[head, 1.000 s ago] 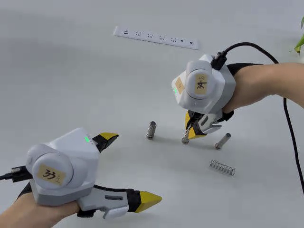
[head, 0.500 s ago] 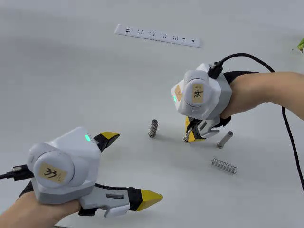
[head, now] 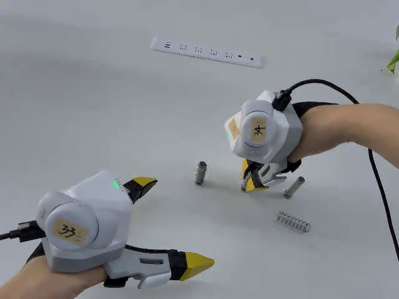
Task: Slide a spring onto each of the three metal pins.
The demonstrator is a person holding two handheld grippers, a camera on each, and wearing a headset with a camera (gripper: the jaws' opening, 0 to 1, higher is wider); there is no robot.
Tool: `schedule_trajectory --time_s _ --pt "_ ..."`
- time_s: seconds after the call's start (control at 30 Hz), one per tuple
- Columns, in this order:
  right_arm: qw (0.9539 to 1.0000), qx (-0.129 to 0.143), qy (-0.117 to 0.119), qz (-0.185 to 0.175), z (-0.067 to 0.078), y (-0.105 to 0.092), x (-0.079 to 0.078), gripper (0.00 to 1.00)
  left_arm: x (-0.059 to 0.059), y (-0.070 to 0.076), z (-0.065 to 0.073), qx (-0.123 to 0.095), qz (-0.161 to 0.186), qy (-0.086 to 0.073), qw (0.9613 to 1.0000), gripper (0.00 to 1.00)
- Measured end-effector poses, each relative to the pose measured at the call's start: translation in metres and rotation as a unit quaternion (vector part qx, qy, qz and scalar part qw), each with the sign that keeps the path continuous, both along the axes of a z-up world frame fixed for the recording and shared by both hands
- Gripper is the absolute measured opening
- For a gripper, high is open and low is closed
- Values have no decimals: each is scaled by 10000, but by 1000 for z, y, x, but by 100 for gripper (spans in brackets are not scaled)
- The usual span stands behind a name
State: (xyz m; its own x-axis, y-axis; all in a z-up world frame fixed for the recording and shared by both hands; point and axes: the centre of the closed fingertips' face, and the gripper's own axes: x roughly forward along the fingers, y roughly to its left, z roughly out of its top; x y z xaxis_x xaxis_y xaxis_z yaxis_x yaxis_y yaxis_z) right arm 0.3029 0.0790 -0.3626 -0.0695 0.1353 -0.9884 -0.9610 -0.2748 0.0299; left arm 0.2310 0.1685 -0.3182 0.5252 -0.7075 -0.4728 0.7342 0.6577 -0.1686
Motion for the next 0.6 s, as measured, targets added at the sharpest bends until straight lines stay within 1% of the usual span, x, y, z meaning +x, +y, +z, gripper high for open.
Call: schedule_trajectory --time_s 0.07,0.13,0.2,0.27,0.3,0.33,0.43,0.5,0.53,0.6 --pt "10000 -9 27 -22 -1 -1 -1 10 0 0 1 6 2 -6 10000 94" --pt "10000 8 14 -45 -2 -2 0 14 0 0 1 -1 -3 -7 10000 94" --pt "9999 56 -5 -89 -2 -2 1 16 0 1 2 12 -5 -23 10000 94" --pt "9999 88 27 -120 -1 -2 -1 20 1 1 2 2 14 -24 10000 94" --pt "9998 115 31 -134 -1 -3 -1 22 1 1 2 -8 23 -30 10000 94" --pt "9998 144 32 -167 -1 -3 -1 27 2 1 3 -3 21 -35 10000 94" --pt "9989 345 109 -302 1 0 -5 40 2 1 3 17 5 -43 10000 94" --pt "9986 423 108 -283 2 0 -6 43 2 1 4 6 1 -51 10000 94" --pt "9985 469 62 -273 3 1 -6 43 2 0 5 9 -7 -58 10000 94" --pt "9979 550 32 -348 4 1 -6 48 2 0 5 29 -26 -64 10000 94"
